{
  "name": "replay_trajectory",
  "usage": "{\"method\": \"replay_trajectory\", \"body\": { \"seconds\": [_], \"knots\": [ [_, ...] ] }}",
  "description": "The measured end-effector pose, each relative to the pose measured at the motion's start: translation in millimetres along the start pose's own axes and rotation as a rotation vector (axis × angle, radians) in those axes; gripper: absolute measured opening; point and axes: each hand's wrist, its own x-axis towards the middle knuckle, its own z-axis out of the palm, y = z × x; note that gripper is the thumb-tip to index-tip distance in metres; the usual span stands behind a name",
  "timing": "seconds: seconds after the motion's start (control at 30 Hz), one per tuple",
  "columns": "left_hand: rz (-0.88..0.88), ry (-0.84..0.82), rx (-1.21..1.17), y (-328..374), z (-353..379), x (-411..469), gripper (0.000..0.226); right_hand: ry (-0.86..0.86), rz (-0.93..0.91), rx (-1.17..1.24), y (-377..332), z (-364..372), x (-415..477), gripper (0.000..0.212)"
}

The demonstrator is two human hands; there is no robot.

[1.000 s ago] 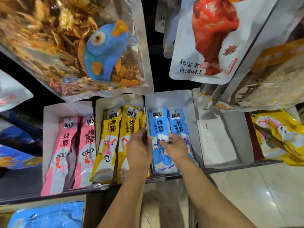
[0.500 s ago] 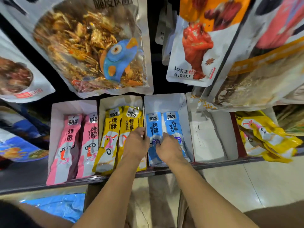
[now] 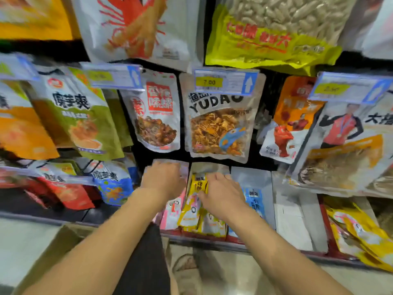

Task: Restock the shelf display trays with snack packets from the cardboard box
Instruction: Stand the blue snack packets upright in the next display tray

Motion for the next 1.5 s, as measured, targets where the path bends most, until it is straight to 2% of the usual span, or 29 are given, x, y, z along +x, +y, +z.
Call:
{"method": "replay_trajectory", "body": {
  "seconds": [0.13, 0.3, 0.43, 0.63, 0.93, 1.03, 1.17, 1.37, 1.5],
  "knots": [
    [-0.073, 0.051, 0.022, -61, -36, -35, 0.053, 0.017, -0.122, -0.042, -65, -32, 2, 0.049],
    [-0.183, 0.054, -0.016, -135, -41, -77, 0.053, 0.007, -0.253, -0.112, -142, -46, 4, 0.053],
    [-0.287, 0.07, -0.029, -186, -19, -102, 0.05, 0.013, -0.353, -0.154, -193, -27, 7, 0.041],
    [-0.437, -0.029, -0.109, -233, 29, -126, 0.045, -0.08, -0.437, -0.208, -244, 36, 15, 0.044],
    [-0.586, -0.28, -0.249, -254, 147, -142, 0.046, -0.396, -0.399, -0.219, -241, 171, 16, 0.044],
    [-0.626, -0.365, -0.315, -255, 184, -142, 0.053, -0.457, -0.368, -0.216, -233, 202, 21, 0.05],
    [-0.707, -0.433, -0.385, -253, 226, -140, 0.045, -0.537, -0.335, -0.219, -222, 237, 31, 0.052],
    [-0.877, -0.46, -0.507, -240, 266, -136, 0.063, -0.609, -0.348, -0.201, -212, 287, 41, 0.068],
    [-1.017, -0.532, -0.614, -228, 289, -130, 0.086, -0.623, -0.352, -0.176, -204, 316, 45, 0.08]
  ]
}}
